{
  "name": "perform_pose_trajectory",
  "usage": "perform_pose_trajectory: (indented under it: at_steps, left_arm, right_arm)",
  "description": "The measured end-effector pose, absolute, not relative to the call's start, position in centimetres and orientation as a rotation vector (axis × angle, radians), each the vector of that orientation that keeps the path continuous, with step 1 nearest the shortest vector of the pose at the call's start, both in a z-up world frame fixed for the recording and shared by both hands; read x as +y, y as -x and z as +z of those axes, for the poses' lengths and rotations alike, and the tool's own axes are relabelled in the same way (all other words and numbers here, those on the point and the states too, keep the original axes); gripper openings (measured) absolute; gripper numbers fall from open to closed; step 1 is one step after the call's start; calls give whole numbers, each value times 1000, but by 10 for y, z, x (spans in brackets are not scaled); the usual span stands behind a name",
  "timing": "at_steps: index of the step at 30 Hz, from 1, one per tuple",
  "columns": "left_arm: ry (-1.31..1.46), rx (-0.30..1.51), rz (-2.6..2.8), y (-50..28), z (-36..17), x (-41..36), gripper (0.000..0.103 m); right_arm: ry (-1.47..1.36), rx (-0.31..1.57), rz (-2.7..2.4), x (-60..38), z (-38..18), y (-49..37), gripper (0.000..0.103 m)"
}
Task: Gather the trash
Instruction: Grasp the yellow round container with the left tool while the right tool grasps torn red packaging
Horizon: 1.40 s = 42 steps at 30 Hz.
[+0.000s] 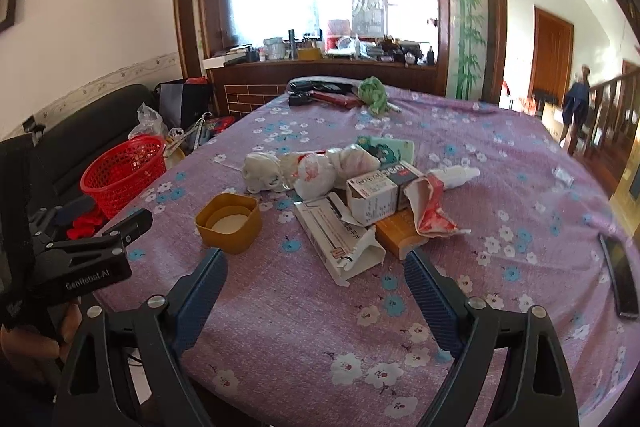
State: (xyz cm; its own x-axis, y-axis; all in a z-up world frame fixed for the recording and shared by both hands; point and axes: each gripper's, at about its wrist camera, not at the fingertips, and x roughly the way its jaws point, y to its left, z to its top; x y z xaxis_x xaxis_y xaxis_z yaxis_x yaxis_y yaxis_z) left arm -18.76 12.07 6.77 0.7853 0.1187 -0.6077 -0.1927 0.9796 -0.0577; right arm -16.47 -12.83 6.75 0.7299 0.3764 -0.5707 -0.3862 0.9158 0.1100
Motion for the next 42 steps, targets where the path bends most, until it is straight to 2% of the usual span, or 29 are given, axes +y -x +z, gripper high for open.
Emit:
perform_pose_trajectory:
  at_steps: [4, 6, 8, 10, 13, 15, 19, 21, 23, 26, 31, 34, 35, 37, 42]
  left_arm:
    - [272, 793, 50, 146, 61, 136, 101]
    - [322, 870, 0, 123, 52, 137, 90]
    - [328, 944, -9, 105, 40, 134, 63]
    - [330, 1003, -30, 92, 28, 128, 51]
    - [262, 1011, -15, 85, 22, 116, 50]
    - [219, 1016, -24, 82, 19, 107, 45]
    - [108, 1000, 9, 75, 17, 93, 26]
    - [83, 992, 14, 73, 18, 91, 24]
    - [71, 981, 14, 72, 18, 90, 18]
    - [40, 967, 22, 68, 18, 86, 17]
    - [14, 960, 23, 68, 19, 84, 17]
    - [11, 956, 28, 68, 19, 83, 17]
    - [7, 952, 29, 69, 19, 82, 17]
    - [4, 943, 30, 69, 19, 82, 18]
    - [20, 918, 30, 73, 19, 81, 10]
  right_arm:
    - [-48, 667, 408, -145, 62, 151, 84]
    - [-57, 682, 404, -150, 60, 146, 81]
    - [-71, 708, 407, -156, 56, 138, 72]
    - [-91, 735, 412, -162, 54, 130, 66]
    - [-110, 747, 392, -174, 56, 117, 61]
    - [-109, 742, 360, -183, 58, 108, 56]
    - [-80, 739, 297, -191, 57, 88, 54]
    - [-51, 739, 279, -189, 55, 79, 53]
    - [-24, 743, 273, -183, 54, 71, 50]
    - [36, 740, 268, -169, 52, 62, 41]
    - [113, 739, 225, -157, 44, 51, 33]
    - [109, 766, 202, -160, 38, 45, 21]
    - [105, 775, 196, -161, 36, 44, 13]
    - [77, 788, 181, -168, 33, 43, 5]
    - [9, 765, 168, -186, 37, 50, 1]
